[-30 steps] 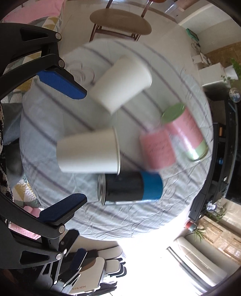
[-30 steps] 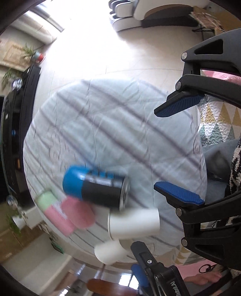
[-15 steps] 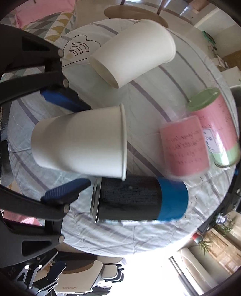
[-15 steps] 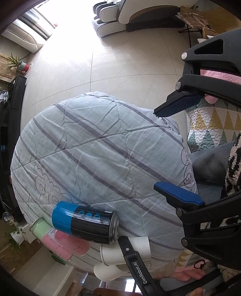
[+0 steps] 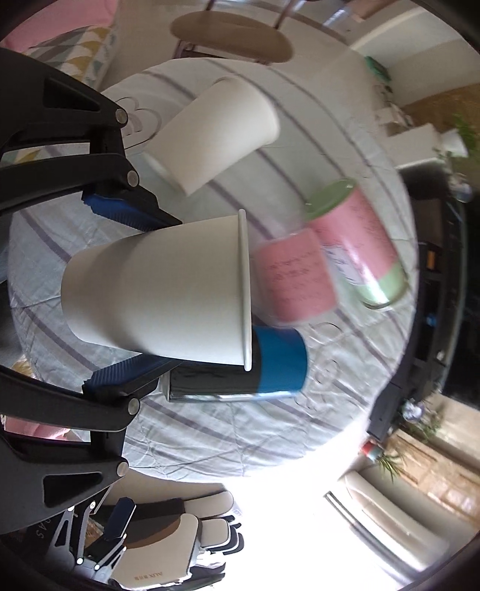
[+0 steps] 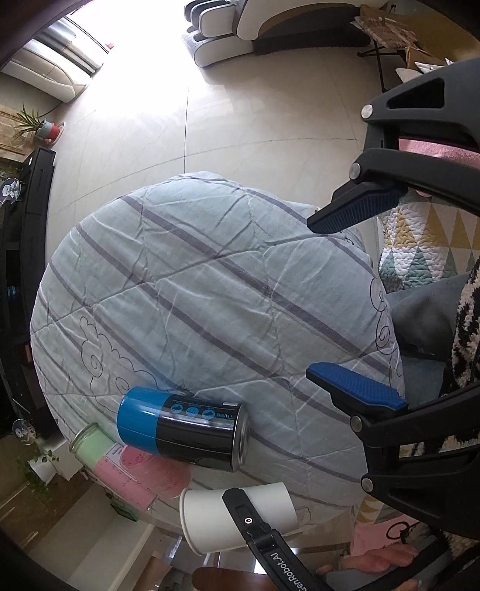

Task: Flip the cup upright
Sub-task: 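Lower the upright white cup onto the cloth beside the blue can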

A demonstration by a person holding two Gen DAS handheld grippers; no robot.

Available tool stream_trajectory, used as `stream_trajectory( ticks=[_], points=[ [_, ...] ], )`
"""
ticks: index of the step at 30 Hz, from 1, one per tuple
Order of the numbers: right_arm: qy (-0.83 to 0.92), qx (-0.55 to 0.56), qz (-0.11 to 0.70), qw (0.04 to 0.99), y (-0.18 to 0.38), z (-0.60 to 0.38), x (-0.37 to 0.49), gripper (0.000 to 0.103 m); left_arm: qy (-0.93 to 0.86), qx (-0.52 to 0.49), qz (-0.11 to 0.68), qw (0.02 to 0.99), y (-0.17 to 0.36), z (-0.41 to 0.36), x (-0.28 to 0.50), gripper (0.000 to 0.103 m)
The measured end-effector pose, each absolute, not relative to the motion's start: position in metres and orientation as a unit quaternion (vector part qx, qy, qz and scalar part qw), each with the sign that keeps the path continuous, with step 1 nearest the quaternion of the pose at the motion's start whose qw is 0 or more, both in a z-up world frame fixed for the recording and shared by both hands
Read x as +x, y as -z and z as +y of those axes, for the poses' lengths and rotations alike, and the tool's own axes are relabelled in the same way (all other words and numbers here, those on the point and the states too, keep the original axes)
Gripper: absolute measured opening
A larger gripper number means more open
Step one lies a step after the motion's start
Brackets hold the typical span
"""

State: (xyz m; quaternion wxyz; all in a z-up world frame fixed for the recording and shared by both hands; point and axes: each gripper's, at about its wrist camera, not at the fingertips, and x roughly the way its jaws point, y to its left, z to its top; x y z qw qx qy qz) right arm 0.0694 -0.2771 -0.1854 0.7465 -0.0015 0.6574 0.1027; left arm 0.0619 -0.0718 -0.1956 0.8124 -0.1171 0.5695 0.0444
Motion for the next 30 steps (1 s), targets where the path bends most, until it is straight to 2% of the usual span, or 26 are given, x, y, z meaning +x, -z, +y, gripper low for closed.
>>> stream_trajectory(
  ticks=[8,17,20,30],
  points=[
    [-0.103,-0.006,0.657,0.747,0.186,-0.268,0.064,0.074,-0.028,-0.093,0.532,0.841,0.198,-0.071,0.048,0.065],
    [-0.104,-0.019,0.668,0.737,0.194,-0.256,0.051,0.074,-0.031,-0.096,0.560,0.822,0.227,-0.067,0.033,0.065],
    [-0.106,-0.021,0.667,0.737,0.192,-0.253,0.048,0.074,-0.033,-0.091,0.559,0.823,0.226,-0.067,0.032,0.077],
    [-0.111,-0.022,0.660,0.743,0.185,-0.241,0.046,0.074,-0.043,-0.081,0.552,0.829,0.218,-0.063,0.029,0.078]
  ],
)
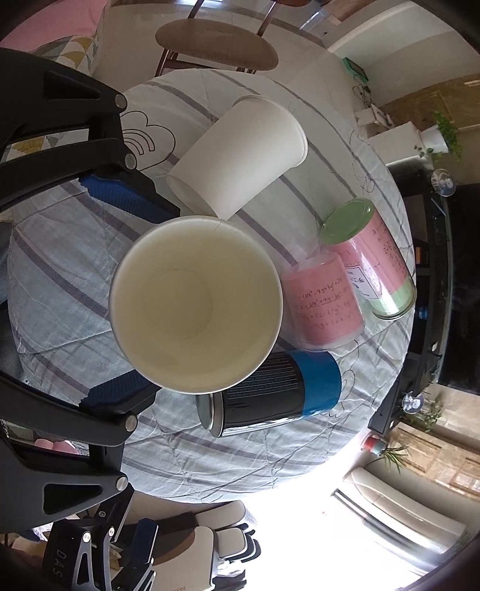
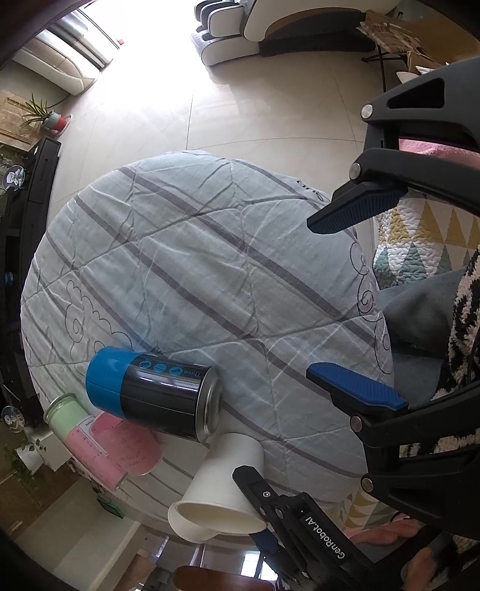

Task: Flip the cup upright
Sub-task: 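Lower the upright white cup onto the cloth beside the blue can, then open the right gripper and withdraw it from the upright cup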

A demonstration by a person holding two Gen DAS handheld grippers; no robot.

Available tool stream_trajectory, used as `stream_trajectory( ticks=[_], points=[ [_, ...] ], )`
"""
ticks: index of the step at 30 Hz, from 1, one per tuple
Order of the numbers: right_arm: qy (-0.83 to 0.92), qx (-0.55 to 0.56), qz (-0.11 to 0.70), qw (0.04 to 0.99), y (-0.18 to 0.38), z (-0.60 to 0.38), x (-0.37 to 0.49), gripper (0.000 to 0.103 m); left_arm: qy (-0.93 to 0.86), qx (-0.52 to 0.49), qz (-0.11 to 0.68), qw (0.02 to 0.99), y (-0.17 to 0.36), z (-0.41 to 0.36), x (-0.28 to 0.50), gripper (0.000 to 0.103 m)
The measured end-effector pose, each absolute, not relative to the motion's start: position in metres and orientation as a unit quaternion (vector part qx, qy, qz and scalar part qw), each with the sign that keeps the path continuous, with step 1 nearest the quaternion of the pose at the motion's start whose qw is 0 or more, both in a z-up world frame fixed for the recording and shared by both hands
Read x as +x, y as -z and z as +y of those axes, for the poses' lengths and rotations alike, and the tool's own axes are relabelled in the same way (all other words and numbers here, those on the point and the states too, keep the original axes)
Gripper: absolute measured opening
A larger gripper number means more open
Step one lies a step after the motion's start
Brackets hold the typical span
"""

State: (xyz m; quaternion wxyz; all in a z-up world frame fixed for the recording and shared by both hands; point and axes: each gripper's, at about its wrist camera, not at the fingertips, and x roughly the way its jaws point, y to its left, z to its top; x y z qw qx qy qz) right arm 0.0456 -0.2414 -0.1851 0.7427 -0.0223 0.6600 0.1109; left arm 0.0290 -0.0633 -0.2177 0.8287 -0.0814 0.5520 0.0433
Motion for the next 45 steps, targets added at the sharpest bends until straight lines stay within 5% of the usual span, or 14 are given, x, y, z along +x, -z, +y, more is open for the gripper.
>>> stream_trajectory(
  ticks=[45],
  points=[
    [-0.060,0.066,0.532,0.842,0.054,-0.257,-0.006,0.079,-0.005,-0.005,0.436,0.900,0.047,-0.057,-0.027,0.095]
  ],
)
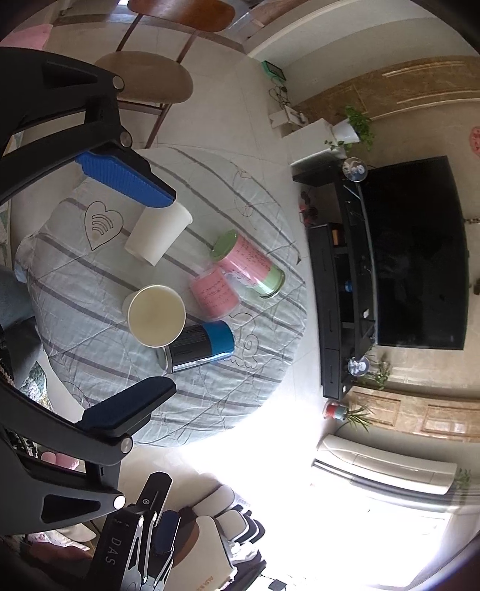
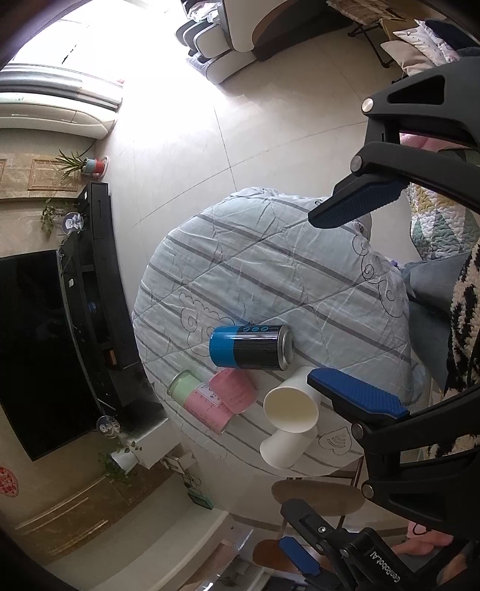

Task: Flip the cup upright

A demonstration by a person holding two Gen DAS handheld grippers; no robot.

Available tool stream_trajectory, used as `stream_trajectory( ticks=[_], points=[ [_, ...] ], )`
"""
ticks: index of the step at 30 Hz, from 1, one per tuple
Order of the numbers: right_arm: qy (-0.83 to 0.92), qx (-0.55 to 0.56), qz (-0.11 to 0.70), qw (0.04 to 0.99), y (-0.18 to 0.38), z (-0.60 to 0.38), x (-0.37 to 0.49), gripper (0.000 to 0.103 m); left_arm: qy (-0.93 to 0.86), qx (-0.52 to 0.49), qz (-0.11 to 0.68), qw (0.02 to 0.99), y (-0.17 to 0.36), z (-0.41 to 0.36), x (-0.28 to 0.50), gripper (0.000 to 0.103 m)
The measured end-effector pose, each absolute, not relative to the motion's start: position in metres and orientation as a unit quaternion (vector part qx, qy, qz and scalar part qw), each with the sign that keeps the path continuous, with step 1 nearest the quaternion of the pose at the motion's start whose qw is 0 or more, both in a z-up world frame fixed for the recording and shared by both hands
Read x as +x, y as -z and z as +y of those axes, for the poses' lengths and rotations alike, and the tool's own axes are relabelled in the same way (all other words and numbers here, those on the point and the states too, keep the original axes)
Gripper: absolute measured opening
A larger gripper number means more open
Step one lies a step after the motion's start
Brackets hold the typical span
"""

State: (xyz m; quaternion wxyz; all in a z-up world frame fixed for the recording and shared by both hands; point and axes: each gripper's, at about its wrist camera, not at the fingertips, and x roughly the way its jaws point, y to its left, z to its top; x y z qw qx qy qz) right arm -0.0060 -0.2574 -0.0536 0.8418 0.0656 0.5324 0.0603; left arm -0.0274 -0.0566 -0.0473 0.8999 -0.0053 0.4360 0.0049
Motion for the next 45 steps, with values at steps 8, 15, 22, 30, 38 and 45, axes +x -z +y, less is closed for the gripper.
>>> stream_trajectory(
  ticks=[8,15,22,30,38,45],
  points=[
    [-0.051,0.069,0.513,0.854,0.043,-0.243,-0.027,0.079,0.005,-0.005,0.419,0.908,0.038,-0.041,-0.046,0.097],
    [-0.045,0.070,0.498,0.863,0.035,-0.235,-0.048,0.079,0.009,-0.008,0.403,0.915,0.031,-0.033,-0.065,0.098],
    [-0.038,0.066,0.476,0.876,0.023,-0.233,-0.070,0.079,0.019,-0.006,0.371,0.928,0.019,-0.032,-0.086,0.099],
    [-0.035,0.064,0.444,0.893,0.009,-0.227,-0.091,0.080,0.020,-0.001,0.326,0.945,0.004,-0.027,-0.107,0.099],
    [-0.032,0.064,0.412,0.908,-0.005,-0.224,-0.103,0.080,0.032,0.015,0.288,0.957,-0.009,-0.029,-0.121,0.101],
    [-0.026,0.059,0.410,0.910,-0.004,-0.224,-0.108,0.080,0.042,0.016,0.281,0.959,-0.012,-0.032,-0.123,0.102]
  ],
)
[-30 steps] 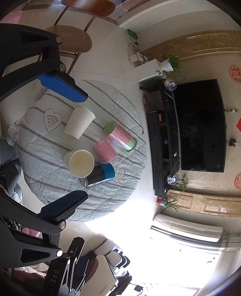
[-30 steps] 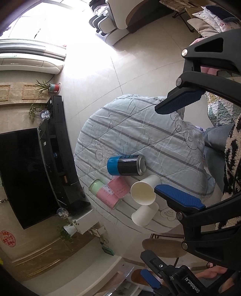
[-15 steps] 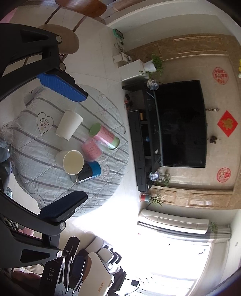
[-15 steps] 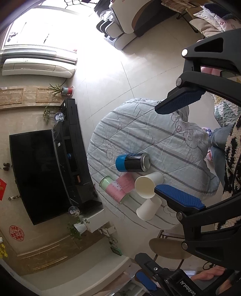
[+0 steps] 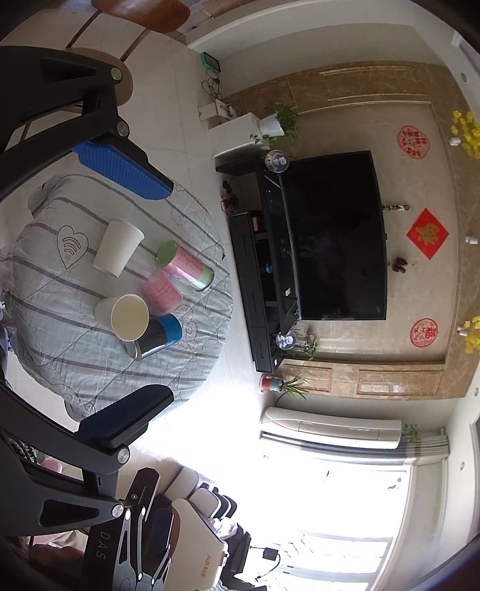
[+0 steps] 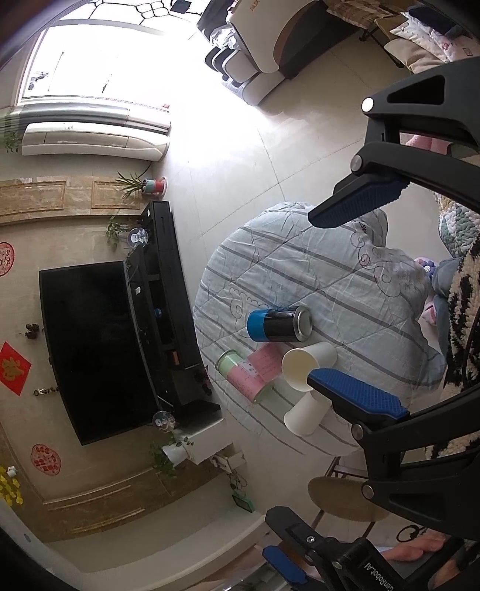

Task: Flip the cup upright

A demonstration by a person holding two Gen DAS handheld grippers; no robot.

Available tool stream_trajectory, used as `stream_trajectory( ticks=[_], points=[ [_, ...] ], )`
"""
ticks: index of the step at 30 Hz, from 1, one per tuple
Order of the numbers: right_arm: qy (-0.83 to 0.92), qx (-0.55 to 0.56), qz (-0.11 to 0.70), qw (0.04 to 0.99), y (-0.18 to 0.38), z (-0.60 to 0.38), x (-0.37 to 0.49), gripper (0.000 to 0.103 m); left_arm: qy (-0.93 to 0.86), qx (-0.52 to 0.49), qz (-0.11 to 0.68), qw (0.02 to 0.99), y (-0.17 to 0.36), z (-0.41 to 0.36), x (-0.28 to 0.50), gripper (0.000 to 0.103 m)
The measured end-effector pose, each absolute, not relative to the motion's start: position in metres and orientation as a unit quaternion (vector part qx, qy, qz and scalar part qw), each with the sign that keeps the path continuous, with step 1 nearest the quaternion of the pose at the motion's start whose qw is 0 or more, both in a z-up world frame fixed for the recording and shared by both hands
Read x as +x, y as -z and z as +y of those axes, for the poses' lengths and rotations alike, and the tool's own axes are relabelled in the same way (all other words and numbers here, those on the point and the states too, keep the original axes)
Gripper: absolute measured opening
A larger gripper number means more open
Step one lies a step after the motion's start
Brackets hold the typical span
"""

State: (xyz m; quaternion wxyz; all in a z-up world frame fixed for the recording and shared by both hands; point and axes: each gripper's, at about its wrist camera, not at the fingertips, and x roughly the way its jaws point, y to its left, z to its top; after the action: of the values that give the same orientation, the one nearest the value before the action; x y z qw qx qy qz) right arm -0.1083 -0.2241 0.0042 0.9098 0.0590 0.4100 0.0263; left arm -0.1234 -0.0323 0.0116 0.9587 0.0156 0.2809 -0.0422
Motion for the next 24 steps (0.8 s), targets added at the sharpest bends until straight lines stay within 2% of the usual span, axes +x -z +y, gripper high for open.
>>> stream_trajectory(
  ticks=[24],
  points=[
    [-0.029,0.046,0.407,0.912,-0.0088,-0.2294,-0.1000,0.080,0.039,0.022,0.272,0.961,-0.0154,-0.0414,-0.1171,0.102]
  ],
)
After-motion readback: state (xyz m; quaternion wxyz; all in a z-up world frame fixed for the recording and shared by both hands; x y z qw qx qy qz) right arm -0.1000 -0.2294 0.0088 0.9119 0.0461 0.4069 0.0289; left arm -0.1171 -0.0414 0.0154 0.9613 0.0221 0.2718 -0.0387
